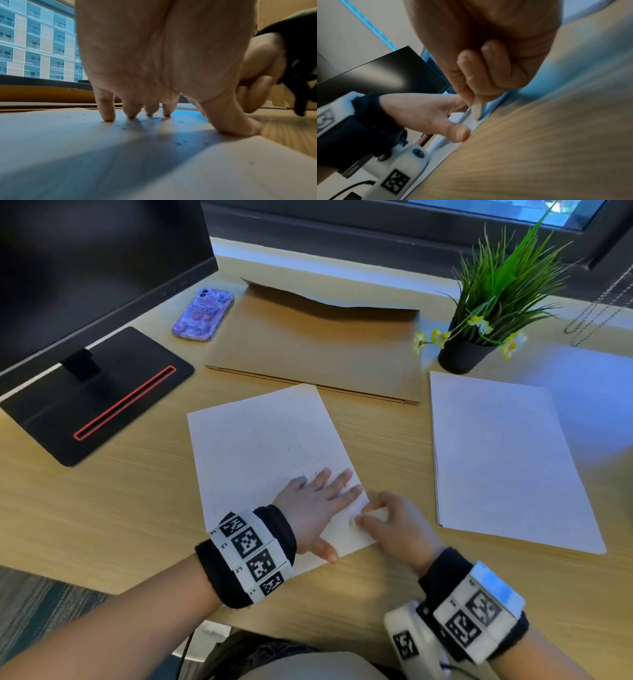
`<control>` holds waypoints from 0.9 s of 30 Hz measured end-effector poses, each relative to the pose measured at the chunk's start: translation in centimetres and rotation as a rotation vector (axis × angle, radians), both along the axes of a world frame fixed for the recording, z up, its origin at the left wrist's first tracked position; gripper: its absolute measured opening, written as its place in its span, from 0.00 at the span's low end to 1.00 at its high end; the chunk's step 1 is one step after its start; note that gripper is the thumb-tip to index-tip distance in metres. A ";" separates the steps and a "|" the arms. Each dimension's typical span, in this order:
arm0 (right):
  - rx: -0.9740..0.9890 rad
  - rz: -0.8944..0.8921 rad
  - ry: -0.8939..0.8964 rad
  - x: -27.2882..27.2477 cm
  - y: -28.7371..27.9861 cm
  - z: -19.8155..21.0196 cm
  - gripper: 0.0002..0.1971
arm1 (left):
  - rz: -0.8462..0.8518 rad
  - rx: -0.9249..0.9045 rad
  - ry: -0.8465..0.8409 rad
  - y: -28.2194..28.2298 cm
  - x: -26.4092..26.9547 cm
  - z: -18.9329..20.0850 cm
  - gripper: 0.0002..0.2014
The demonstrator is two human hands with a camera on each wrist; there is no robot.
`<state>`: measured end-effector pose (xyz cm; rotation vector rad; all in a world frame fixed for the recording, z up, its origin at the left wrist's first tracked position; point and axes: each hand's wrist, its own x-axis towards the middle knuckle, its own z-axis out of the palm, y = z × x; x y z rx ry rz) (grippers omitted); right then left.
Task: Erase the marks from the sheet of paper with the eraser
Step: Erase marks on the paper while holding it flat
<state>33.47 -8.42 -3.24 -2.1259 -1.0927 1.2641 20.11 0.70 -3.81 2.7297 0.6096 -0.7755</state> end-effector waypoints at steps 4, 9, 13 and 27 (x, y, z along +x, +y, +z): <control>-0.045 0.043 0.064 -0.1 -0.3 -0.2 0.04 | -0.010 0.003 0.004 0.1 0.0 0.0 0.52; 0.021 -0.106 -0.011 1.5 1.4 -0.3 0.06 | -0.020 0.008 -0.010 0.0 0.0 0.2 0.52; -0.105 0.104 0.117 -0.4 -0.9 0.2 0.06 | -0.019 0.001 -0.008 0.1 0.0 -0.1 0.52; 0.032 -0.072 -0.007 1.3 0.2 -0.7 0.10 | -0.027 0.010 0.016 0.2 0.1 -0.1 0.51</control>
